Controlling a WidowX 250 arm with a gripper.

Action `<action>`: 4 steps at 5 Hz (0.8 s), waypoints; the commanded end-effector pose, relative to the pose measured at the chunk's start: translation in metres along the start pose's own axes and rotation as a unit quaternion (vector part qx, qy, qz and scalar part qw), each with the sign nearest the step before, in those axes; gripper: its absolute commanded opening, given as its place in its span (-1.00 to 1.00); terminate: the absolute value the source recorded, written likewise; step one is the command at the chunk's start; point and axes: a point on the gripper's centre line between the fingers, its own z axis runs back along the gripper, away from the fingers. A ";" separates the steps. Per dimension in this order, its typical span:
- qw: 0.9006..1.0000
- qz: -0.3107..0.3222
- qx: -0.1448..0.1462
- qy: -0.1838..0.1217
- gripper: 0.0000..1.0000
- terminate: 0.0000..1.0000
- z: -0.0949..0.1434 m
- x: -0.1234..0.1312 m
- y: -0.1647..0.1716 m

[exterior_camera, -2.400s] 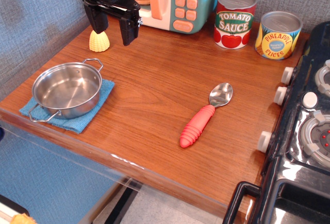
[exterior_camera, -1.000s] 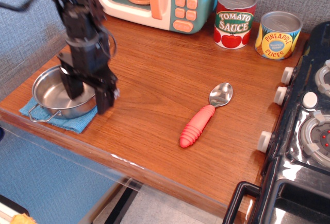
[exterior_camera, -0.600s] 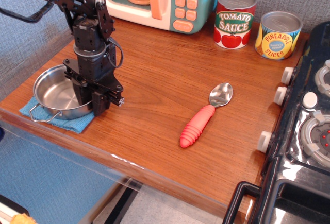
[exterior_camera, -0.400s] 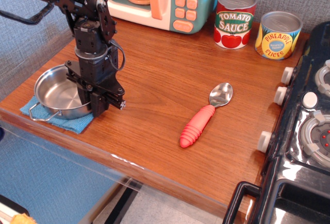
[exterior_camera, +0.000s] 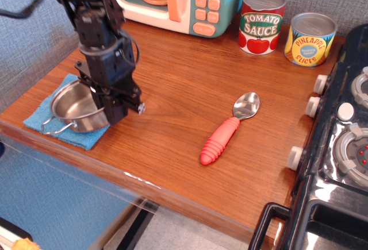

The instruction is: Move the pot to the front of the microwave

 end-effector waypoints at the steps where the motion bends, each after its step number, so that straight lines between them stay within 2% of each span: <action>1: 0.997 -0.013 -0.003 -0.070 -1.00 -1.00 0.044 0.055 -0.007; 2: 0.998 -0.035 0.005 -0.058 -1.00 -1.00 0.030 0.088 -0.032; 3: 0.998 -0.046 0.021 -0.042 -1.00 -1.00 0.006 0.120 -0.053; 4: 0.998 -0.030 0.041 -0.025 -1.00 -1.00 -0.019 0.144 -0.053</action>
